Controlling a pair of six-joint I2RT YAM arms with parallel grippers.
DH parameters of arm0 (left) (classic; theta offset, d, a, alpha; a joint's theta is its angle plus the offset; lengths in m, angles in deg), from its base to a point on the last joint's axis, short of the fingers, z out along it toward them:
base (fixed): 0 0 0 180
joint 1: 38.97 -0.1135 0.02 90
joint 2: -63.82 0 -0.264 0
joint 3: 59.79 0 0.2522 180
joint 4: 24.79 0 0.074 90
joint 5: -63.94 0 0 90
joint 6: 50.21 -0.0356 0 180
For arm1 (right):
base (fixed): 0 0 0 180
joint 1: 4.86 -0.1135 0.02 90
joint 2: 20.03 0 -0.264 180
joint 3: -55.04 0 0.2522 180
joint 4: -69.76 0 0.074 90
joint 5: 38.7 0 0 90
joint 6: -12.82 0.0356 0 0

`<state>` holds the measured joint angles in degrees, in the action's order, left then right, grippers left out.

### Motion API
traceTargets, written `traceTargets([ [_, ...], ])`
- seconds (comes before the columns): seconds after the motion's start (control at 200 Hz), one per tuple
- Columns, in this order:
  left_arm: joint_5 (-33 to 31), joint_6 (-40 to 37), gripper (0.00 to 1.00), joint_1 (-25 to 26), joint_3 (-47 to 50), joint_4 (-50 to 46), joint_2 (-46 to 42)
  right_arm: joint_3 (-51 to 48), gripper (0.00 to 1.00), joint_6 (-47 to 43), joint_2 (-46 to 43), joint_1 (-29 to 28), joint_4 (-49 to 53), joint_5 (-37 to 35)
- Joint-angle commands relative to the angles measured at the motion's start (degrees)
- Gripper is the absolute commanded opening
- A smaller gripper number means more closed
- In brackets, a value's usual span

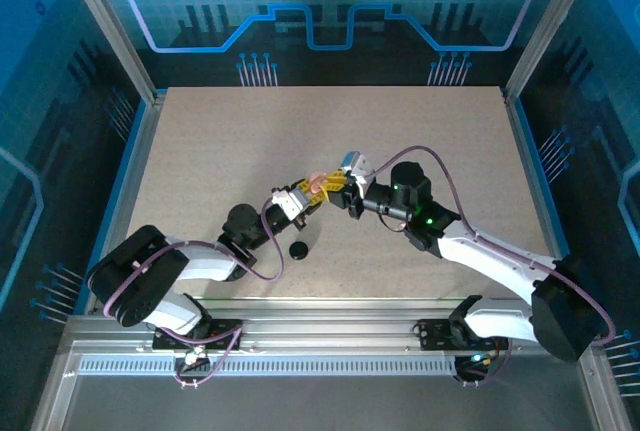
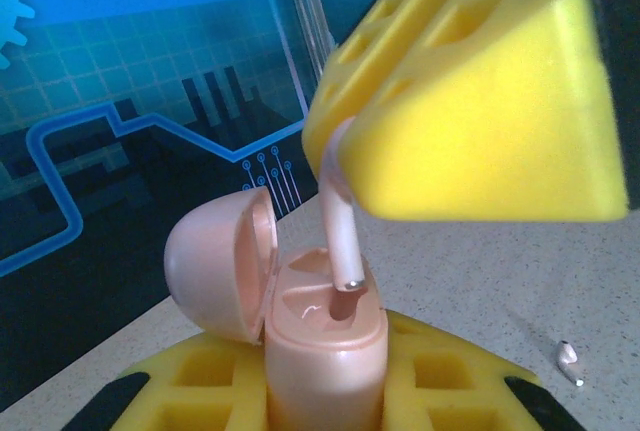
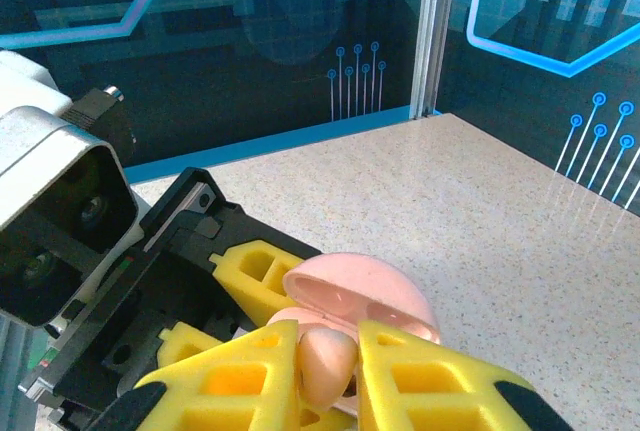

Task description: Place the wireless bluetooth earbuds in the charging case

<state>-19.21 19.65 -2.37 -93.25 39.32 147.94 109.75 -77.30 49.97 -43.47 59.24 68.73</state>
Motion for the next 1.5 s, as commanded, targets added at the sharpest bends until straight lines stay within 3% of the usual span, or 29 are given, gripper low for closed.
traceTargets([
  [0.0,-0.5,-1.6,0.14,0.6,0.4,2.4,-0.9,0.6,0.19,-1.0,-0.8,-0.5,2.7,0.8],
  [0.705,-0.6,-2.2,0.14,0.8,0.6,2.4,-1.7,1.7,0.19,-1.5,0.2,-0.5,5.9,-2.3],
  [1.496,-1.3,-4.3,0.14,1.4,0.6,2.4,-1.3,7.2,0.18,-6.5,-1.4,-1.3,17.0,-5.9],
])
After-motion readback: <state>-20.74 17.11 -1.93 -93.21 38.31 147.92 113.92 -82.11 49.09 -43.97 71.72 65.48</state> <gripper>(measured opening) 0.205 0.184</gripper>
